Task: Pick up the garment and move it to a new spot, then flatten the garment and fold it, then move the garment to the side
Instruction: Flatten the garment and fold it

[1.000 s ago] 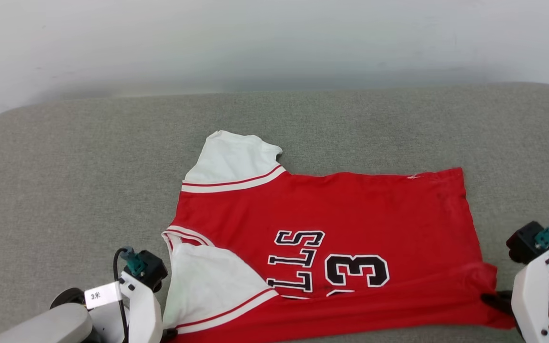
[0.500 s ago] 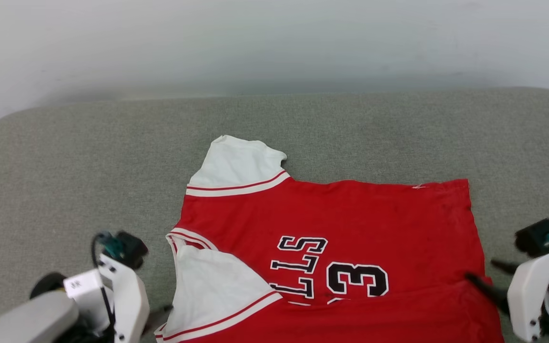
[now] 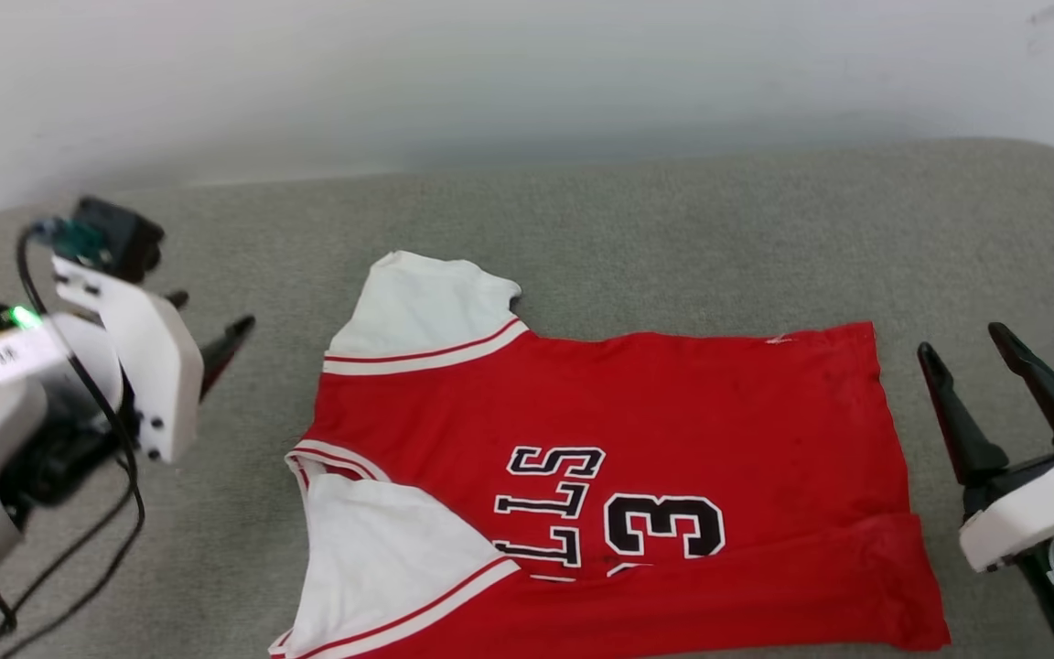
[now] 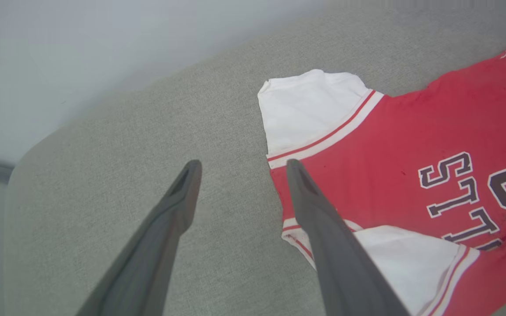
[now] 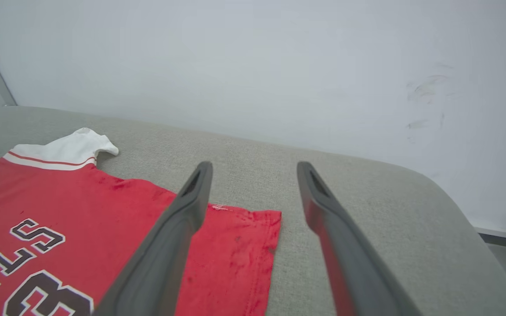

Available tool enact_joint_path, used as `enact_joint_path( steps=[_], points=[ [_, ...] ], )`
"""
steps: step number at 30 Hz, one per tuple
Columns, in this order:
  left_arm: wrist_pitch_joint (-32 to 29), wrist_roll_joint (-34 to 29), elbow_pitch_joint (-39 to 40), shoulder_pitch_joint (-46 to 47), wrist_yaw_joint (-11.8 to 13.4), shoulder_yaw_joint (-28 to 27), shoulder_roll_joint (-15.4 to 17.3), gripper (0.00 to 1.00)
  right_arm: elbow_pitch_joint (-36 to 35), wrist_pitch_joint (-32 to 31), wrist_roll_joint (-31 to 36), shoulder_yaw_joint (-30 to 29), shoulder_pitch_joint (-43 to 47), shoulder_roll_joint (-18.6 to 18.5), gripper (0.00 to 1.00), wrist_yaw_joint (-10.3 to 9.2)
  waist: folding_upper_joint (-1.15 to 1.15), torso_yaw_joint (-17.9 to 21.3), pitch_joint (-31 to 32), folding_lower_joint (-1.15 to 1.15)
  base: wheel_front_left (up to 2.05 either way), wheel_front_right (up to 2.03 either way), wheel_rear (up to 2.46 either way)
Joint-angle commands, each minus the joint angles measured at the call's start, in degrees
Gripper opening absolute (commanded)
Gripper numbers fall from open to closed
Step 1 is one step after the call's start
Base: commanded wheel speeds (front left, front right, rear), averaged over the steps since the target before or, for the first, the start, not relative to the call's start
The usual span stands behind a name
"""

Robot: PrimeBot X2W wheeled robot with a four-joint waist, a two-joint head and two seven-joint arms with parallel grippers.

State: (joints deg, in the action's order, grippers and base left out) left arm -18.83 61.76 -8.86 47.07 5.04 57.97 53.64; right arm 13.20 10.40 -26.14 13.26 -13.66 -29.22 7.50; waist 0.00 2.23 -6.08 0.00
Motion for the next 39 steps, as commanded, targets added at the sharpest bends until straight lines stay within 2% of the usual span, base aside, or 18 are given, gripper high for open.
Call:
enact_joint_path(
  steps=[1,5,10,16,20,27,34,36,39],
  points=[
    [-0.72,-0.02,-0.69,2.08,-0.17,-0.7,-0.26,1.0,-2.19,0.86,2.29,-2.11,1.96,2.27,1.0,-0.02,0.0,1.29,-1.59,0.0,0.0,0.0,0.0],
    [-4.88,0.92,-2.73,8.02,-1.0,-2.24,-1.51,1.0,-9.53,1.42,7.91,-7.45,6.18,7.79,1.0,-0.02,0.0,2.97,-4.99,0.0,0.0,0.0,0.0],
    [-13.96,2.15,-5.34,16.76,-2.13,-3.09,-2.82,1.0,-17.41,0.06,11.22,-9.3,8.46,11.78,1.0,-0.02,0.0,5.3,-11.16,0.0,0.0,0.0,0.0],
    [-26.15,2.68,-9.09,25.86,-2.96,-2.02,-4.88,1.0,-22.46,-1.51,12.13,-8.08,5.88,12.97,1.0,-0.02,0.0,8.18,-18.72,0.0,0.0,0.0,0.0],
    [-31.33,2.0,-11.7,29.98,-2.42,-1.15,-6.27,1.0,-24.43,-1.68,12.43,-7.05,4.05,12.93,1.0,-0.03,0.0,9.94,-22.92,0.0,0.0,0.0,0.0],
    [-35.39,0.37,-16.79,31.99,-3.26,1.32,-7.6,1.0,-24.95,-1.31,12.72,-6.42,1.93,12.77,1.0,-0.03,0.0,11.88,-26.8,0.0,0.0,0.0,0.0],
    [-36.77,0.12,-20.04,28.61,-5.33,4.12,-7.84,1.0,-23.19,-0.61,12.48,-6.62,1.18,12.39,1.0,-0.03,0.0,12.19,-27.28,0.0,0.0,0.0,0.0],
    [-36.82,0.52,-20.3,27.62,-6.17,4.53,-8.26,0.0,-22.69,-0.6,12.1,-6.7,0.64,12.12,1.0,-0.03,0.0,12.14,-26.98,0.0,0.0,0.0,0.0],
    [-35.12,0.25,-20.53,27.47,-7.04,4.41,-8.83,0.0,-22.2,-1.02,12.31,-7.15,-0.34,11.05,1.0,-0.03,0.0,11.66,-25.87,0.0,0.0,0.0,0.0]
  ],
)
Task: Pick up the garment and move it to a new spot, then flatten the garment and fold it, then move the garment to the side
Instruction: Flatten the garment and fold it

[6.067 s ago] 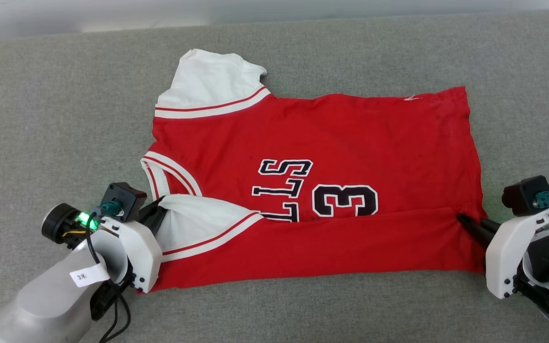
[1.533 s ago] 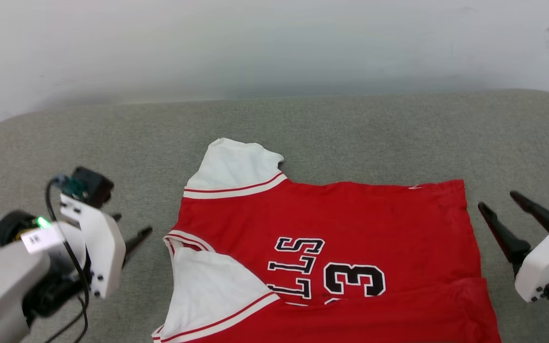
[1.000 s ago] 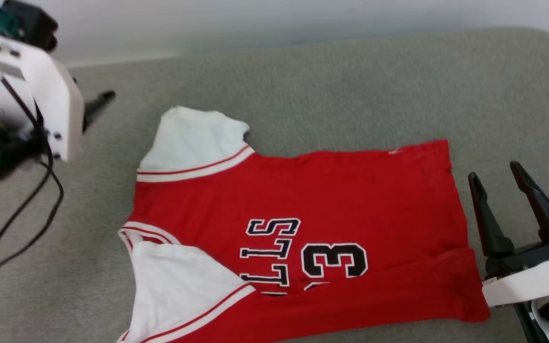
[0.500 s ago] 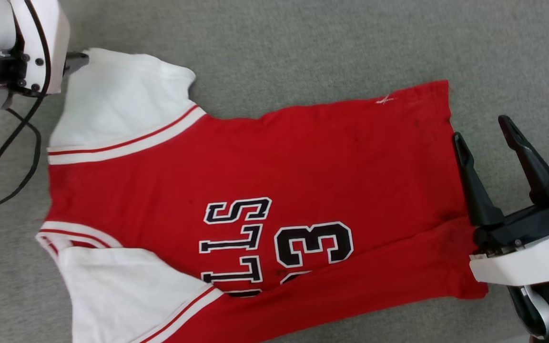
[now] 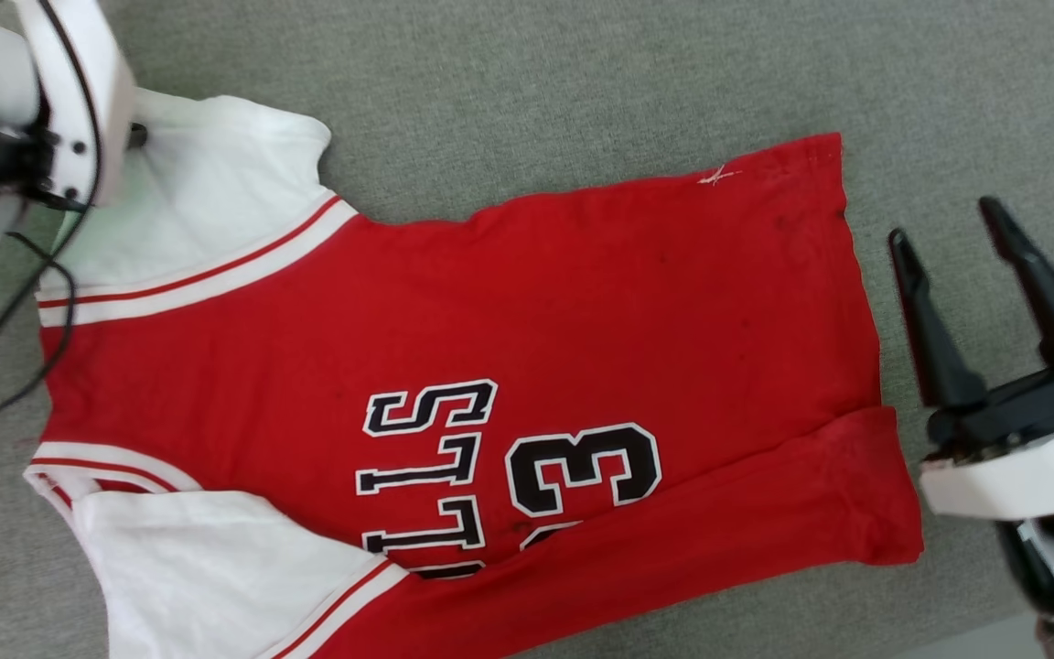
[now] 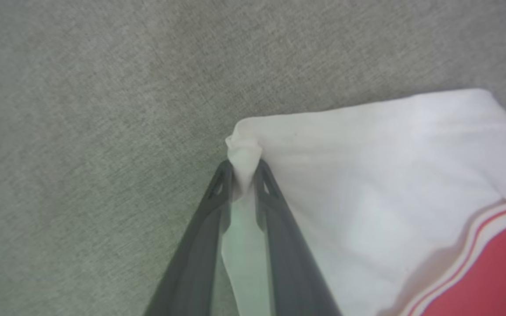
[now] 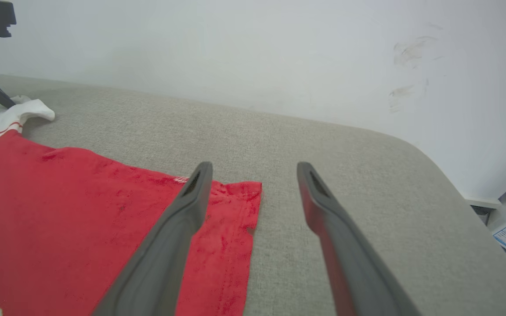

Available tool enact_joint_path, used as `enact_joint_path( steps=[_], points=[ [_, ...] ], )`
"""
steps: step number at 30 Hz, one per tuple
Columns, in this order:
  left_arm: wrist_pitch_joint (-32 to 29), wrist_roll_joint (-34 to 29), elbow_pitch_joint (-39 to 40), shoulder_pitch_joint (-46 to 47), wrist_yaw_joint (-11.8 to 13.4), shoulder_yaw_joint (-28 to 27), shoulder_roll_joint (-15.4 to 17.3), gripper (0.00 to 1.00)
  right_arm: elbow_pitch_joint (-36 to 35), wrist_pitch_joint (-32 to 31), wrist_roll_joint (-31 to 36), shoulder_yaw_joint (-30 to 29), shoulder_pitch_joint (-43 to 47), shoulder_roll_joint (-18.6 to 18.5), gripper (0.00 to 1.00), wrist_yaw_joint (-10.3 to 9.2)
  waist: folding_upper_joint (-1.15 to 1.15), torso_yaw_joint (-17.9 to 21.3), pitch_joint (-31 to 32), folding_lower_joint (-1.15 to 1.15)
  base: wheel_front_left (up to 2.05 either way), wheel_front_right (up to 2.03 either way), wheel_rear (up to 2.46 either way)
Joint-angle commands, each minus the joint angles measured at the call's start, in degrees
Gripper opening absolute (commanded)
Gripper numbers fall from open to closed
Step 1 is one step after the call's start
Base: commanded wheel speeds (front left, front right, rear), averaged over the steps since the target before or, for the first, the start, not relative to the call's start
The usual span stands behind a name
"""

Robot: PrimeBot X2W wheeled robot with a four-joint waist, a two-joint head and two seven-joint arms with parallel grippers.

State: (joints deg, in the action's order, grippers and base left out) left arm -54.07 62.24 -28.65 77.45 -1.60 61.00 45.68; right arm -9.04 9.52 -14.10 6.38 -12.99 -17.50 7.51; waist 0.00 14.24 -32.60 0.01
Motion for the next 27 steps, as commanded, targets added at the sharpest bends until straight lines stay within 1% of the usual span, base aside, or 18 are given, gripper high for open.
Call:
enact_joint_path(
  steps=[1,4,7,10,13,18,20,23,24,27],
  points=[
    [0.87,-0.4,-0.8,-2.63,-0.49,1.14,-0.92,0.0,0.02,-0.4,0.34,-0.46,-1.69,-1.23,1.0,-0.04,0.0,-0.62,1.2,-0.01,0.0,0.0,0.0],
    [3.26,-0.84,-0.54,-1.86,-1.51,0.65,-1.64,0.0,0.14,-3.16,0.39,-0.48,-4.25,-4.35,1.0,-0.04,0.0,-1.85,3.39,-0.01,0.0,0.0,0.0],
    [5.94,-0.99,0.2,-1.78,-2.57,0.26,-2.73,0.0,0.14,-9.97,-1.45,1.32,-7.63,-9.07,1.0,-0.04,0.0,-3.59,5.72,-0.01,0.0,0.0,0.0],
    [8.12,-1.31,1.34,-2.28,-3.56,0.51,-3.67,0.0,0.63,-20.06,-5.15,4.97,-11.72,-15.08,1.0,-0.04,0.0,-5.64,7.78,-0.01,0.0,0.0,0.0],
    [9.79,-1.62,3.06,-2.4,-4.31,0.86,-4.38,0.0,1.65,-31.15,-11.09,9.7,-16.93,-20.9,1.0,-0.04,0.0,-7.59,9.1,-0.01,0.0,0.0,0.0],
    [11.66,-2.34,6.05,-2.57,-4.79,1.55,-5.54,0.0,5.05,-50.01,-22.33,18.96,-26.2,-28.03,1.0,-0.04,0.0,-10.55,9.65,-0.01,0.0,0.0,0.0],
    [12.23,-2.67,7.24,-2.41,-4.87,1.83,-6.13,0.0,7.06,-56.04,-25.29,22.32,-29.91,-29.52,1.0,-0.04,0.0,-11.55,9.32,-0.01,0.0,0.0,0.0],
    [13.02,-3.13,8.7,-1.73,-5.02,2.05,-6.91,0.0,11.36,-62.59,-28.21,25.97,-34.83,-29.82,1.0,-0.04,0.0,-12.98,8.45,-0.01,0.0,0.0,0.0],
    [13.02,-3.13,8.7,-1.73,-5.02,2.05,-6.91,0.0,11.36,-62.59,-28.21,25.97,-34.83,-29.82,1.0,-0.04,0.0,-12.98,8.45,-0.01,0.0,0.0,0.0],
    [13.71,-3.63,9.95,-0.84,-5.16,2.07,-7.77,0.0,16.41,-65.91,-29.59,27.68,-38.31,-28.26,1.0,-0.04,0.0,-14.02,7.37,-0.01,0.0,0.0,0.0]
  ],
)
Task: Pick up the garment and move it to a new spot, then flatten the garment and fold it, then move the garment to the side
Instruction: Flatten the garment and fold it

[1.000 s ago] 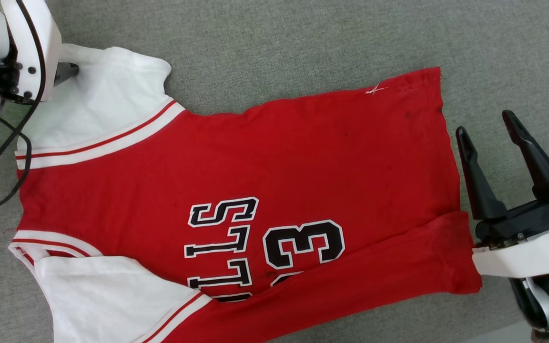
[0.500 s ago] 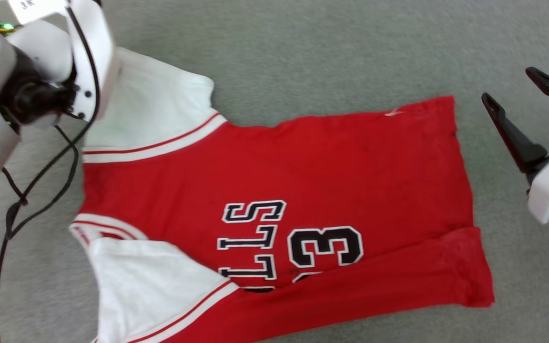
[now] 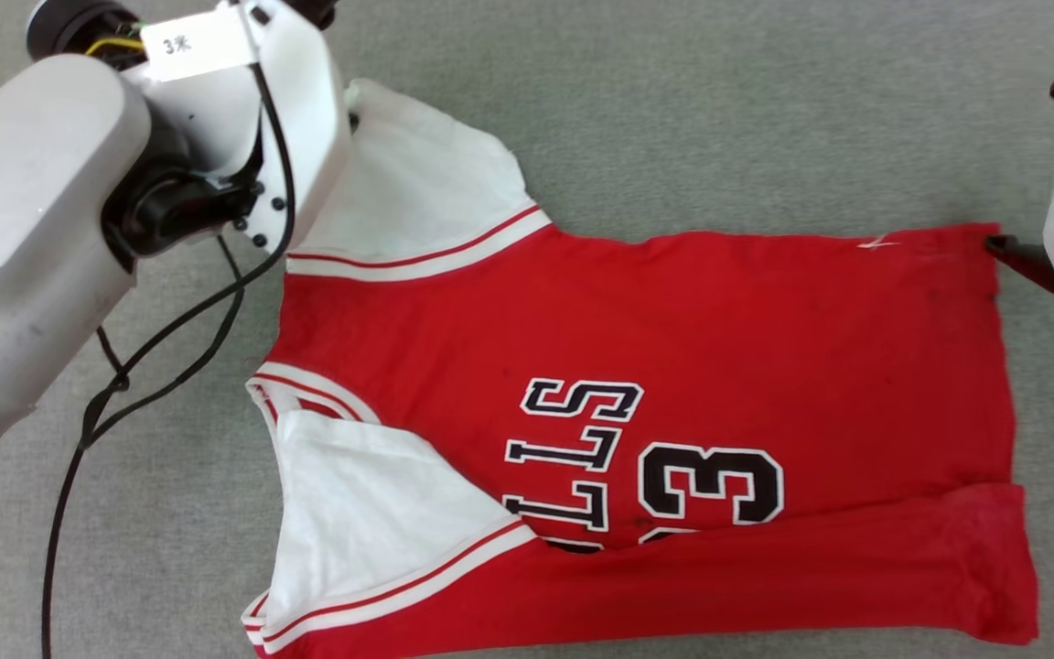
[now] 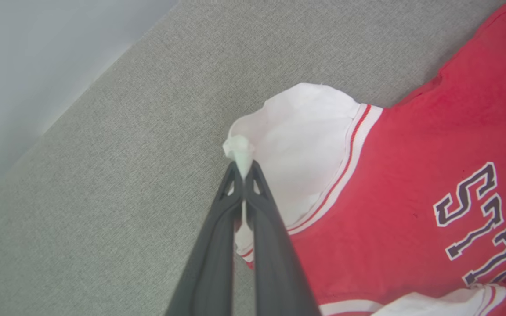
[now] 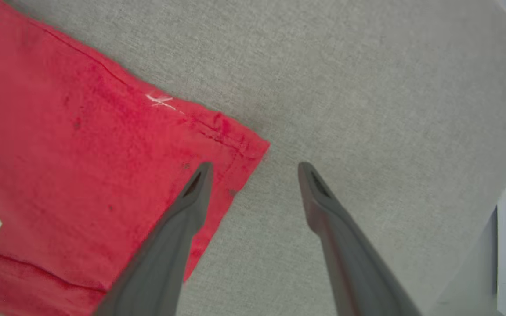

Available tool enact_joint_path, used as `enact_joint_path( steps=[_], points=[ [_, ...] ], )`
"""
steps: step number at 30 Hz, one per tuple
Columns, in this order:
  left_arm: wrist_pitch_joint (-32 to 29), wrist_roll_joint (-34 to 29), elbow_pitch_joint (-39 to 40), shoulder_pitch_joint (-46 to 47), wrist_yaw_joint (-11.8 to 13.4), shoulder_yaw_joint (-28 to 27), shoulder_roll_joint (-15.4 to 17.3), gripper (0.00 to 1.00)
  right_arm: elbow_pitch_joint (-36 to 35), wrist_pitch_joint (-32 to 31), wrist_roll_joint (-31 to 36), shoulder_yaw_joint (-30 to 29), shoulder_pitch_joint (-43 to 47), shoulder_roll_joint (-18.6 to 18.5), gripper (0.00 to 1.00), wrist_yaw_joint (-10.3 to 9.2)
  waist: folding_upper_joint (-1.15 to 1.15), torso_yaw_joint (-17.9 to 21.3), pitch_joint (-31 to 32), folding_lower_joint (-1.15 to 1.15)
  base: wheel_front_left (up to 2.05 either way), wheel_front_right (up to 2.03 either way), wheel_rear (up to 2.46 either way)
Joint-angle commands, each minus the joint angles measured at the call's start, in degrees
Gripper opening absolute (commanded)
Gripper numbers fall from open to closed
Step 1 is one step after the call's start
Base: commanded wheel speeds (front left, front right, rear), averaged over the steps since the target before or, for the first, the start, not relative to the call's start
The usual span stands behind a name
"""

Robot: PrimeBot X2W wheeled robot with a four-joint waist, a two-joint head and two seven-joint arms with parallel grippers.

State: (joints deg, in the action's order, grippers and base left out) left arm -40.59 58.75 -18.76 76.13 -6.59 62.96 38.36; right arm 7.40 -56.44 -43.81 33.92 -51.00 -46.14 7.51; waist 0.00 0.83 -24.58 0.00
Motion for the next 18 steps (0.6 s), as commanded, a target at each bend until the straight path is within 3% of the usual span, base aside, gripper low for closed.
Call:
enact_joint_path(
  steps=[1,8,16,17,18],
  points=[
    [0.38,-0.3,0.42,0.7,-0.22,0.18,-0.61,0.0,1.49,-0.34,0.3,0.52,-1.2,0.77,1.0,-0.03,0.0,-0.96,-1.07,0.0,0.0,0.0,0.0],
    [1.33,-1.22,1.63,2.19,-0.37,0.21,-1.2,0.0,12.06,2.2,0.37,2.46,-1.9,4.8,1.0,-0.04,0.0,-2.79,-3.87,0.0,0.0,0.0,0.0],
    [2.51,-1.4,1.06,1.72,-0.48,0.55,-0.41,0.0,16.28,4.59,-3.48,10.18,2.54,7.18,1.0,0.15,0.0,-2.61,-4.56,0.0,0.0,0.0,0.0],
    [2.57,-1.33,0.87,1.54,-0.45,0.58,-0.27,0.0,16.11,5.7,-3.85,10.44,1.98,7.22,0.33,0.26,0.0,-2.46,-4.3,0.0,0.0,0.0,0.0],
    [2.92,-1.28,0.67,1.34,-0.46,0.56,-0.15,0.0,16.09,6.45,-4.31,10.69,1.38,7.22,0.0,0.26,0.0,-2.32,-3.91,0.0,0.0,0.0,0.0]
  ],
)
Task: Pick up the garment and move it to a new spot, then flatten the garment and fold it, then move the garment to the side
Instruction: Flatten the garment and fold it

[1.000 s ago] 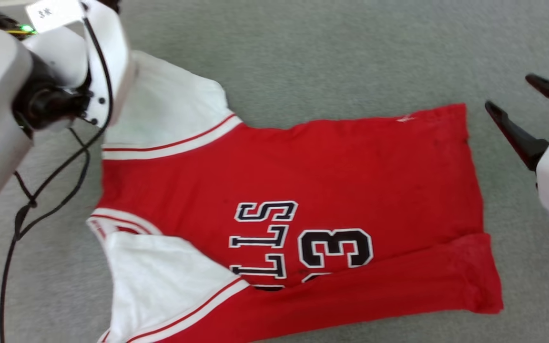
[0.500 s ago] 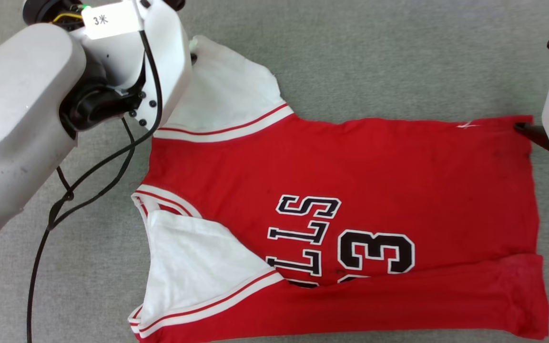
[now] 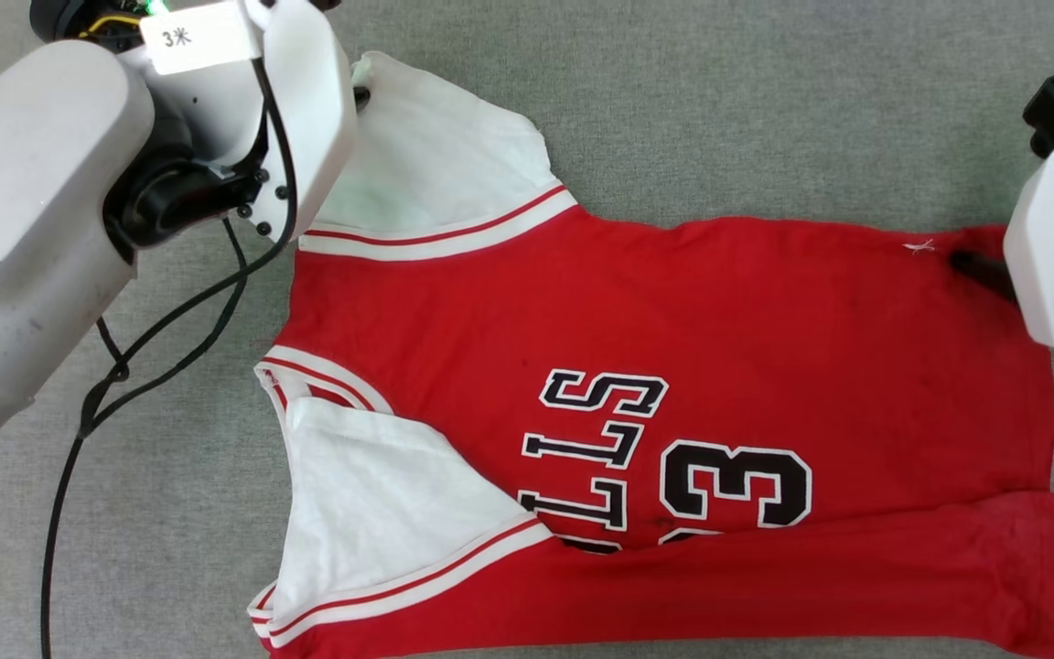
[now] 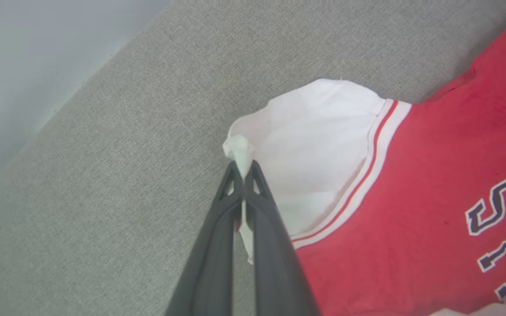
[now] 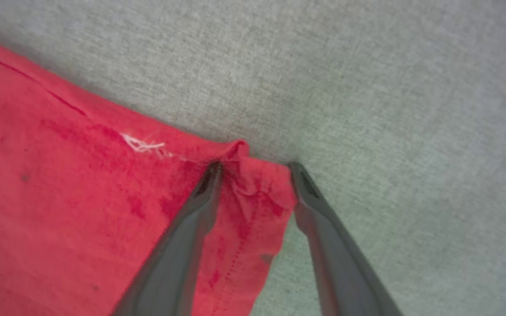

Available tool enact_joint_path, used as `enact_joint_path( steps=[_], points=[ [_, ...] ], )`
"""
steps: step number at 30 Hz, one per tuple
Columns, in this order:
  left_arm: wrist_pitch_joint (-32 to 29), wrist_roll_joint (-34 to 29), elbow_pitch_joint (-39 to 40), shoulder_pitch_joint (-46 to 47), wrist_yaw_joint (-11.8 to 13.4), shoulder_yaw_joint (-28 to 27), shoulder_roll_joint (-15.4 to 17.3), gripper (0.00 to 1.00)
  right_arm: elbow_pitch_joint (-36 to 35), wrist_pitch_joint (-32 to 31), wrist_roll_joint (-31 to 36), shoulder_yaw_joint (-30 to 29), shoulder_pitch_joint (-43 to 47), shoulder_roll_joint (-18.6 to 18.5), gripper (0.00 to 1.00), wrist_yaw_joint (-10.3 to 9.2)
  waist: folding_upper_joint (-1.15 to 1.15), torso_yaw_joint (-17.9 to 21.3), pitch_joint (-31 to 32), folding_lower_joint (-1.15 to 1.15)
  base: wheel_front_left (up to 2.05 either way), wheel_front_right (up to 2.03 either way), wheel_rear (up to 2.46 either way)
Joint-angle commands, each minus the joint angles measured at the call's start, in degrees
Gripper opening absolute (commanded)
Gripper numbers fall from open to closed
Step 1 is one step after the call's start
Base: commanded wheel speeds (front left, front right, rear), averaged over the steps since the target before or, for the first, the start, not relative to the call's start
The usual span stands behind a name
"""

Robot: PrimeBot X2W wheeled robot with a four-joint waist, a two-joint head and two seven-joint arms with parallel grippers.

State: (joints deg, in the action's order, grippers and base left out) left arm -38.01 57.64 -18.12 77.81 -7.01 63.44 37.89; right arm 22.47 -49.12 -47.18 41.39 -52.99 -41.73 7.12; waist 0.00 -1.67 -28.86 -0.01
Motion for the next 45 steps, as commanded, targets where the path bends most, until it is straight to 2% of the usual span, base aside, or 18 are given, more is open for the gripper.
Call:
enact_joint_path(
  steps=[1,8,14,23,27,31,35,45],
  points=[
    [0.59,-0.12,-0.26,-0.61,-0.04,0.05,0.48,0.0,0.94,0.16,-1.15,3.41,2.67,2.67,0.0,0.65,0.0,0.31,0.89,0.01,0.0,0.0,0.0],
    [4.42,0.84,-0.81,-3.67,-0.21,-0.03,1.22,0.0,0.53,8.43,-3.02,3.95,0.18,-0.11,0.0,0.42,0.0,0.31,6.93,0.01,0.0,0.0,0.0],
    [7.59,1.92,2.28,-8.92,-0.11,0.49,4.15,0.0,-2.53,14.78,-5.76,5.48,3.81,-3.77,0.0,0.35,0.0,0.11,12.84,0.01,0.0,0.0,0.0],
    [11.8,3.54,12.76,-21.06,3.92,2.4,11.32,0.0,-7.67,22.29,-8.36,6.3,14.42,-8.99,0.0,0.35,0.0,0.17,19.03,0.01,0.0,0.0,0.0],
    [13.52,4.49,17.23,-27.69,6.97,4.12,14.21,0.0,-9.12,24.35,-8.78,6.25,19.9,-10.0,0.0,0.35,0.0,0.41,20.79,0.01,0.0,0.0,0.0],
    [15.21,6.06,20.05,-34.34,9.52,5.87,16.13,0.0,-9.72,25.81,-9.04,5.76,25.14,-9.56,0.0,0.35,0.0,0.69,21.35,0.01,0.0,0.0,0.0],
    [16.86,7.2,20.73,-39.61,11.21,6.99,16.45,0.0,-9.06,26.89,-8.82,5.34,29.26,-8.65,0.0,0.35,0.0,0.78,21.08,0.01,0.0,0.0,0.0],
    [20.01,8.78,13.48,-46.39,10.67,8.15,12.43,0.0,-4.24,28.48,-7.69,6.82,34.09,-3.88,0.0,0.35,0.0,1.39,20.51,0.01,0.0,0.0,0.0]
  ],
)
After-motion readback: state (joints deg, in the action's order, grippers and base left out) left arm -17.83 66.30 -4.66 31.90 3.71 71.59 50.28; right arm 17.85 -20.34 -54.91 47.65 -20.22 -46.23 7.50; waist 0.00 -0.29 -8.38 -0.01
